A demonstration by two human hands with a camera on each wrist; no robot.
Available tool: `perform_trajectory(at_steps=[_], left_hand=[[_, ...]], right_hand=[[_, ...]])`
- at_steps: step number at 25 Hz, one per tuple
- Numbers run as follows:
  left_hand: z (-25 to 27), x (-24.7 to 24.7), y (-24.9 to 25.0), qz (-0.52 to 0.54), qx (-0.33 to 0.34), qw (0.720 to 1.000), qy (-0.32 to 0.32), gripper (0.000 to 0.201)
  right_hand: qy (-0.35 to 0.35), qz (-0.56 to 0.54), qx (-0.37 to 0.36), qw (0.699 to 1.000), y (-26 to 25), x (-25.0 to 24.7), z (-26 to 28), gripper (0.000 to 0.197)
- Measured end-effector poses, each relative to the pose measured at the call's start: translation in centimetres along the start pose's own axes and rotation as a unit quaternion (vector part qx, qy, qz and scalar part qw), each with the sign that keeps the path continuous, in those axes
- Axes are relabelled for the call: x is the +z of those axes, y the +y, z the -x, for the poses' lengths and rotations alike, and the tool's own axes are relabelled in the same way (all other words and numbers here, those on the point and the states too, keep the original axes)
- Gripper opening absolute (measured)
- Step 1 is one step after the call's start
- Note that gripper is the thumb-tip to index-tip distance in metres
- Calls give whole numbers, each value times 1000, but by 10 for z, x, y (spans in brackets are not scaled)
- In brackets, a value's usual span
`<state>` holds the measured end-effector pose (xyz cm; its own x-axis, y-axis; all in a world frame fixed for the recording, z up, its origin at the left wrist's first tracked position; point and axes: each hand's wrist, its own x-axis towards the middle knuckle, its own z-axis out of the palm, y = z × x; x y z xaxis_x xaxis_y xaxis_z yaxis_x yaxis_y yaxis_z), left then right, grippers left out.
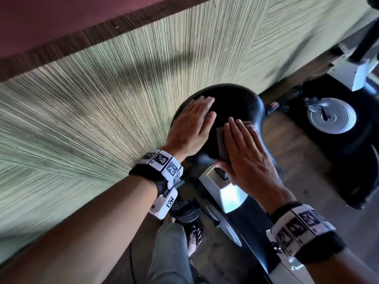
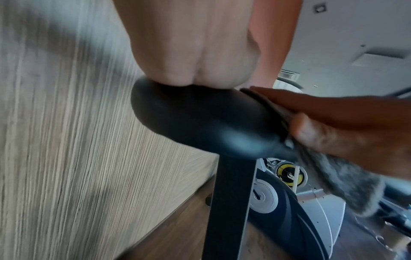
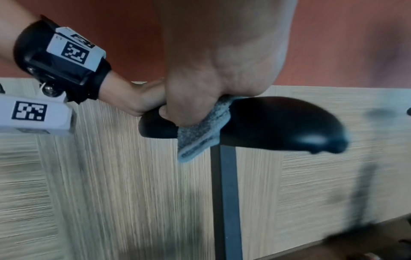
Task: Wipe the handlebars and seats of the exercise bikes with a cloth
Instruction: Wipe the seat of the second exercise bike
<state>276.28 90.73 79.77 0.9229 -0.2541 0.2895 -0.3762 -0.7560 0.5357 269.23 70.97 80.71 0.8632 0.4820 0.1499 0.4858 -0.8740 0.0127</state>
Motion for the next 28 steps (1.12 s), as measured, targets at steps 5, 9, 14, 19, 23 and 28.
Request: perform_trajectory(at_steps=[5,9,14,19,23,28], left_hand=[[0,3,-4,-3,12,1000,25,52],[-1,6,-1,-16,4,999,47,50],[-1,3,-3,-5,6,1000,27,54],[0,0,-4,-3,12,1000,17,56],[1,-1,0,-27,7,1000,13,57],[1,3,1,-49,13,998,40,52]], right_hand=[[-1,-17,92,996,20,-2,49,98],[14,33,107,994,9,1,43,92],[-26,66,58,996,-22,4,1,93],[-2,31,133,991,-1,-4,52,103],[-13,34,220,975,-5,-6,67,112],[-47,83,189,977,-29,2,13,102]])
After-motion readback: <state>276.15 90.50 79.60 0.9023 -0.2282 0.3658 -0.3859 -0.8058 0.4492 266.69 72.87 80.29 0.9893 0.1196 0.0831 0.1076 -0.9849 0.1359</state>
